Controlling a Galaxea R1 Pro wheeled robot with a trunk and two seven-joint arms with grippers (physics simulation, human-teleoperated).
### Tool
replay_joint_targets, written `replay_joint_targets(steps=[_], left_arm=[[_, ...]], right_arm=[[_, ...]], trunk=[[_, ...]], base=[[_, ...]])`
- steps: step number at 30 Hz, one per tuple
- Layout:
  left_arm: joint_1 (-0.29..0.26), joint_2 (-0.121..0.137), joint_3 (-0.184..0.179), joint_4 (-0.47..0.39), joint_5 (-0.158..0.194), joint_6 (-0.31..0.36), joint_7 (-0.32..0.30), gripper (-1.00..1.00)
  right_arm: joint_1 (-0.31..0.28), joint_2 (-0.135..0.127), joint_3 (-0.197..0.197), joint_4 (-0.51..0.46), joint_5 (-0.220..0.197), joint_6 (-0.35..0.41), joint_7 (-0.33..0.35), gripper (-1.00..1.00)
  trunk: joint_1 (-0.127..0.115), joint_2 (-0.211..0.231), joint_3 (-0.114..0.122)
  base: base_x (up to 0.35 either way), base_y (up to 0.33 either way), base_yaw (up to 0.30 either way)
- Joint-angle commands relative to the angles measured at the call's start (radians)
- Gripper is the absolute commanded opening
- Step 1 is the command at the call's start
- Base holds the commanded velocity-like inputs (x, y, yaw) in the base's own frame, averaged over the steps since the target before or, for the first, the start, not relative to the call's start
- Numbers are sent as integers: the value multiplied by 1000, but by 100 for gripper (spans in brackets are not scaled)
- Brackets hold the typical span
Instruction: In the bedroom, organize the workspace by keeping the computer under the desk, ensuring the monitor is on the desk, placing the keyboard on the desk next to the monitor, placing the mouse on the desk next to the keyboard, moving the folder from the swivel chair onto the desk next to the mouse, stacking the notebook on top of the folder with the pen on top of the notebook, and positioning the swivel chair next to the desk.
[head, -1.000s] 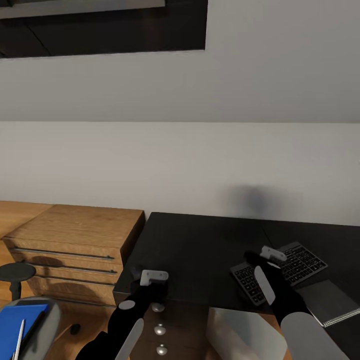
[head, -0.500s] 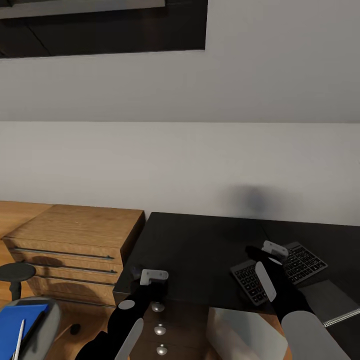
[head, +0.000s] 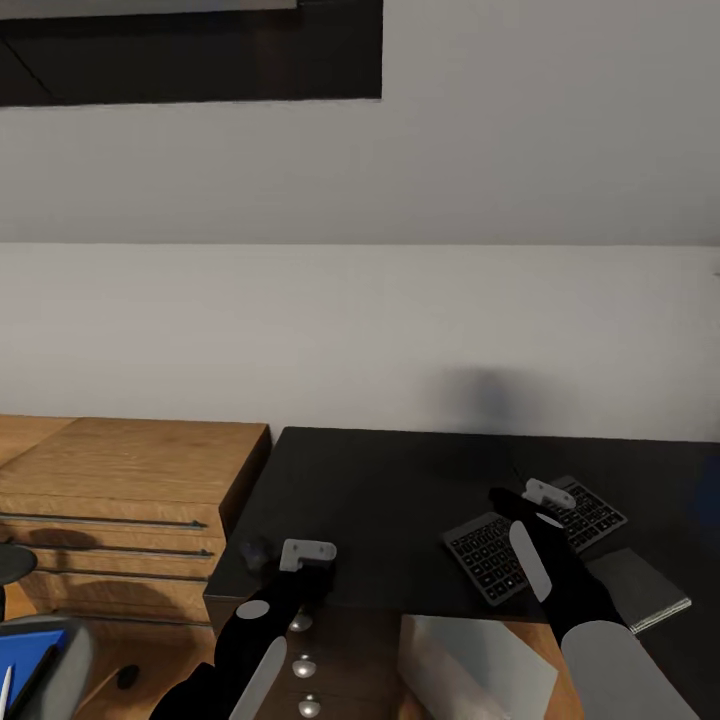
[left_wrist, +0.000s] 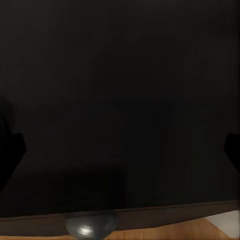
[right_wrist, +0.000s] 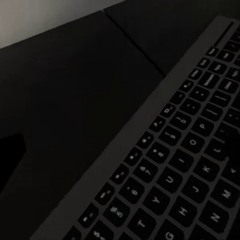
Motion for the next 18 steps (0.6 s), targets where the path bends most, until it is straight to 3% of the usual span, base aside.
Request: replay_joint_targets(steps=[1,18], left_arm=[[-1,0,-2,-1,11,3,9,100],[-1,-3,-2,-18,16,5,9,100]], right_arm=[[0,0,1,-2,-8,4,-5,100],[0,-3,4,23,-3,11,-9,100]], trunk=[[0,-1,-1],[0,-1,-1]], base=[[1,0,-27],[55,0,-3]])
